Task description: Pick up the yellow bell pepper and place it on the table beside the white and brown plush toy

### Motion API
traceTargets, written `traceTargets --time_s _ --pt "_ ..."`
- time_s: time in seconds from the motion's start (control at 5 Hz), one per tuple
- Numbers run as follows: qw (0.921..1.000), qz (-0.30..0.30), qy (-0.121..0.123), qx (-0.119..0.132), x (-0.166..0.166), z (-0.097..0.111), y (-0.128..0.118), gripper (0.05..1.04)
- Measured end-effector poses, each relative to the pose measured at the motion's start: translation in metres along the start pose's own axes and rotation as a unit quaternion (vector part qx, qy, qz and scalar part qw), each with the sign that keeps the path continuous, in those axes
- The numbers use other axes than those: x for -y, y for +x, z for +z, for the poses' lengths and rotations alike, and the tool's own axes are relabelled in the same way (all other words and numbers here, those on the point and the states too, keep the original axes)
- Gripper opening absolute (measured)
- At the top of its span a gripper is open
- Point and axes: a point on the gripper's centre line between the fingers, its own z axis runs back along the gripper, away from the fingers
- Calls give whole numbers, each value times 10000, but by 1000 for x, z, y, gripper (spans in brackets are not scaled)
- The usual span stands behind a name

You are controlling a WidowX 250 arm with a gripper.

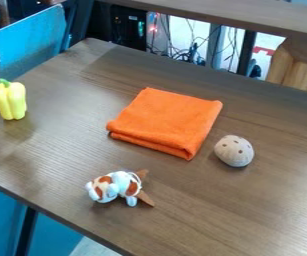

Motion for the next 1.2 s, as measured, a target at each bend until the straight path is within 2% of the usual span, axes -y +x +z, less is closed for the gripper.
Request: traceTargets --time_s 0.2,0.4,0.6,0.8,1.0,1.2 --pt "9998 -183 58 -48 15 -11 8 1001" --pt "9998 -193 67 -35 15 -13 8 1001" --pt "9998 -179 90 -36 17 -12 10 950" --pt "9998 -153 96 -96 20 -20 15 675" --pt "9998 -134 120 -56 19 -18 16 396" --pt "9999 -113 57 -45 20 -16 18 195"
